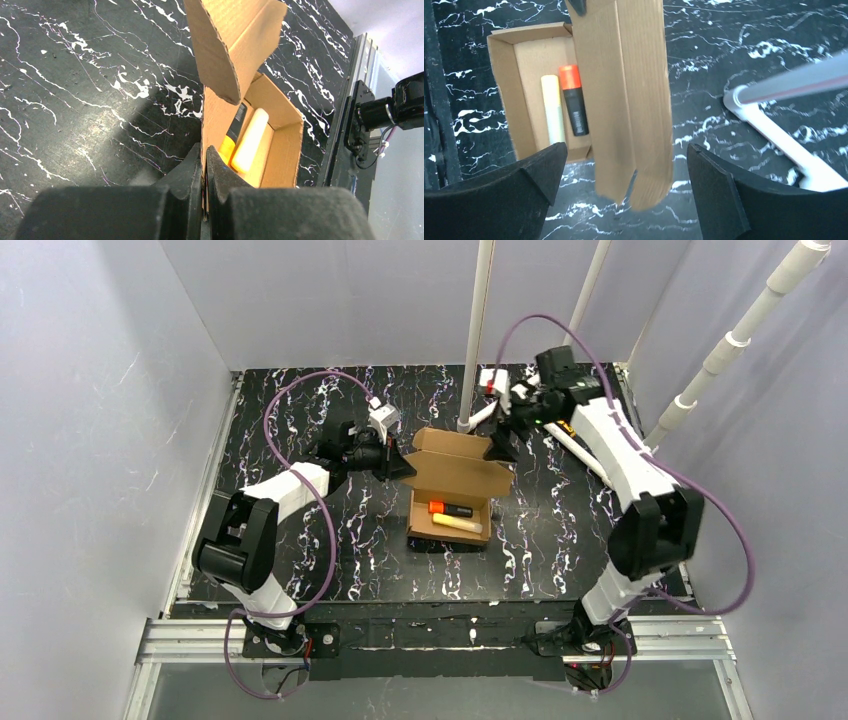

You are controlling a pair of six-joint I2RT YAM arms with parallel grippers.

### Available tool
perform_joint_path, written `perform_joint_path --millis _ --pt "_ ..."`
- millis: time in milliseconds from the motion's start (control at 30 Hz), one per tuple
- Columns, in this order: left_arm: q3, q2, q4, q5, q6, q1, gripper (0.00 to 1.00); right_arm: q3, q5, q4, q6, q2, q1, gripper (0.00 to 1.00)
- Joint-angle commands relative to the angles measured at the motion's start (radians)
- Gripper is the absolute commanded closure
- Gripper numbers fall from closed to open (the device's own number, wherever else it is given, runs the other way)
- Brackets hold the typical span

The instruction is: Fold the paper box

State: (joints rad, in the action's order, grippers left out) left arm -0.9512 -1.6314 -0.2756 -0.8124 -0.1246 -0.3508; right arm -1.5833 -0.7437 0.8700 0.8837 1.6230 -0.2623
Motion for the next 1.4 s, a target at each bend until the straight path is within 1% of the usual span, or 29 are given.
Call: perform_joint_path --millis 0,67,133,267,433,533,633,700,800,900,967,1067,1167,1267,1367 --pt "-0.038 0.0 0.021 -0.054 0.083 -0.006 1.0 -0.169 0.015 0.094 0.047 0.151 -0.049 0.02" --pt "-0.043 -0.004 0.021 -0.057 0.089 -0.005 1.0 -0.243 0.037 0.127 0.054 0.213 -0.063 0.02" --pt "-0.045 -0.007 0.021 -0.056 0.093 -0.006 1.0 -0.282 0.069 0.142 0.054 0.256 -0.078 0.02" --pt "-0.049 -0.014 0.021 -0.047 0.097 -0.005 1.0 -0.283 0.083 0.141 0.048 0.283 -0.089 0.02" --pt "-0.06 -0.023 0.021 -0.028 0.097 -0.005 1.0 -0.279 0.024 0.194 0.055 0.306 -0.089 0.06" --pt "-0.065 -0.025 0.021 -0.011 0.087 -0.005 1.0 -0.279 -0.019 0.251 0.083 0.324 -0.094 0.14" --pt "-0.067 -0.022 0.021 0.017 0.064 -0.005 1.0 -0.273 -0.036 0.273 0.085 0.331 -0.096 0.27" --pt "-0.067 -0.021 0.021 0.031 0.042 -0.005 1.0 -0.266 -0.043 0.271 0.078 0.326 -0.096 0.34" --pt "-0.066 -0.019 0.022 0.054 0.018 -0.005 0.99 -0.251 -0.054 0.244 0.049 0.307 -0.097 0.41" --pt "-0.066 -0.018 0.021 0.069 -0.007 -0.006 0.98 -0.226 -0.053 0.2 0.004 0.288 -0.1 0.53" --pt "-0.064 -0.019 0.021 0.076 -0.033 -0.006 0.93 -0.206 -0.042 0.176 -0.016 0.278 -0.106 0.61" --pt "-0.062 -0.02 0.021 0.075 -0.084 -0.007 0.88 -0.165 -0.015 0.12 -0.068 0.263 -0.113 0.76" --pt "-0.046 -0.007 0.021 0.088 -0.13 -0.006 0.8 -0.12 0.013 0.048 -0.117 0.24 -0.114 0.88" --pt "-0.011 0.033 0.021 0.124 -0.186 -0.004 0.68 -0.091 0.023 0.009 -0.132 0.208 -0.114 0.96" --pt "0.046 0.099 0.019 0.153 -0.287 0.027 0.54 -0.07 0.021 -0.004 -0.135 0.165 -0.114 0.99"
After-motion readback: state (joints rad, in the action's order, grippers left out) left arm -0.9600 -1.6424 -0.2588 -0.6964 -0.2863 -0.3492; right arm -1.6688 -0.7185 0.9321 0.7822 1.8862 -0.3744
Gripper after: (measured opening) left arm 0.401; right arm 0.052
